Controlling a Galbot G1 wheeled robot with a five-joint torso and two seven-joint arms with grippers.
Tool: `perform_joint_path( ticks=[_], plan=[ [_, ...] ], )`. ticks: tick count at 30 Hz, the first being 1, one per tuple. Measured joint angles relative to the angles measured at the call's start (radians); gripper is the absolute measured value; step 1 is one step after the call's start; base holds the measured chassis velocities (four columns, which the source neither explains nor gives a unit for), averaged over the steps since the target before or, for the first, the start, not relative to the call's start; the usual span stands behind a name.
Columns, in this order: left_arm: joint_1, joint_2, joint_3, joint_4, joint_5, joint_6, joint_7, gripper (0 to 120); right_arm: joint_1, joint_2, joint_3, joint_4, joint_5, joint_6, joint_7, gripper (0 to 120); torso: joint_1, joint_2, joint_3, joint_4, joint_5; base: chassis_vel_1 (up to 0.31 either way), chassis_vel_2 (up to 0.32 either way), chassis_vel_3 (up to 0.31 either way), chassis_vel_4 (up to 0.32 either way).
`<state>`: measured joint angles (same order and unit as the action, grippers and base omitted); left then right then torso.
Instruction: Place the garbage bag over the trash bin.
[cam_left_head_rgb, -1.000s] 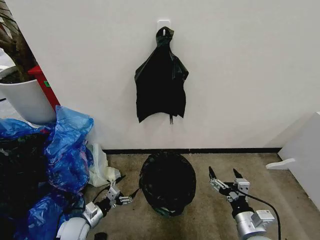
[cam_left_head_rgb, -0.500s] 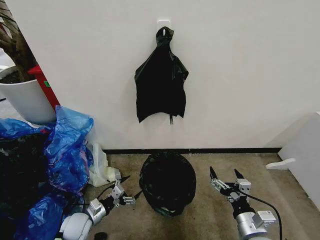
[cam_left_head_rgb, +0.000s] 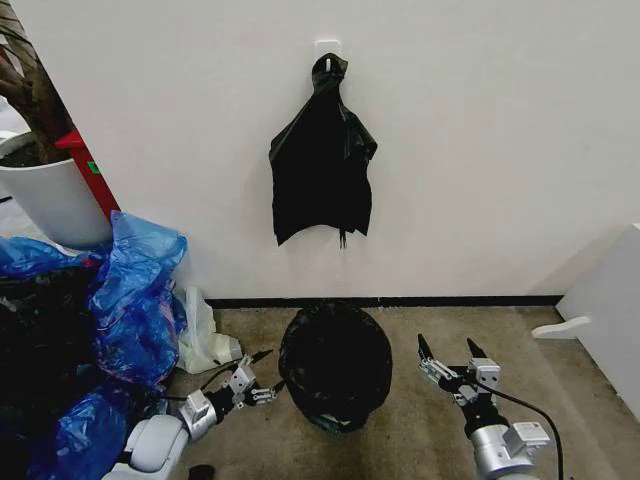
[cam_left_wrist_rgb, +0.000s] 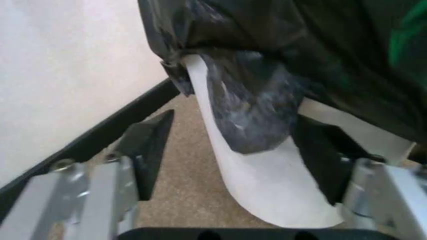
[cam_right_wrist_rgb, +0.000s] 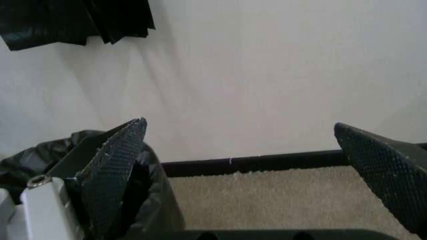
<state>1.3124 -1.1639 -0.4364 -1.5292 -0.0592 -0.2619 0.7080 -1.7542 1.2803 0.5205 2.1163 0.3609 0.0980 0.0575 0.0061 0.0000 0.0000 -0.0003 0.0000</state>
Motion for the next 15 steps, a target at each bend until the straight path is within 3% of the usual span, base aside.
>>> perform_joint_path(
  ticks=[4,6,9,13,15],
  plan=[
    [-0.015,0.003,0.019,0.012,0.003,0.006,0.014,43,0.001,0.000,-0.003,0.001,-0.003,0.000,0.000,100,0.000,0.000,0.000,0.0001,0.0000,0.000,0.000,0.000,0.000],
    [-0.017,0.003,0.021,0.014,0.003,0.007,0.015,41,0.001,0.000,-0.004,0.001,-0.003,0.000,0.000,100,0.000,0.000,0.000,0.0001,0.0000,0.000,0.000,0.000,0.000],
    [-0.023,0.003,0.031,0.022,0.007,0.009,0.023,25,0.001,0.000,-0.007,0.000,-0.006,0.000,0.000,100,0.000,0.000,0.000,0.0000,0.0000,0.000,0.000,0.000,0.000],
    [-0.024,0.002,0.034,0.026,0.012,0.009,0.024,15,0.001,0.000,-0.010,-0.001,-0.008,0.000,0.000,100,0.000,0.000,0.000,0.0000,0.0000,0.000,0.000,0.000,0.000],
    [-0.021,0.000,0.034,0.024,0.014,0.009,0.025,5,0.002,-0.001,-0.013,-0.004,-0.008,0.000,0.000,100,0.000,0.000,0.000,-0.0001,-0.0001,0.000,0.000,0.000,0.000]
  ],
)
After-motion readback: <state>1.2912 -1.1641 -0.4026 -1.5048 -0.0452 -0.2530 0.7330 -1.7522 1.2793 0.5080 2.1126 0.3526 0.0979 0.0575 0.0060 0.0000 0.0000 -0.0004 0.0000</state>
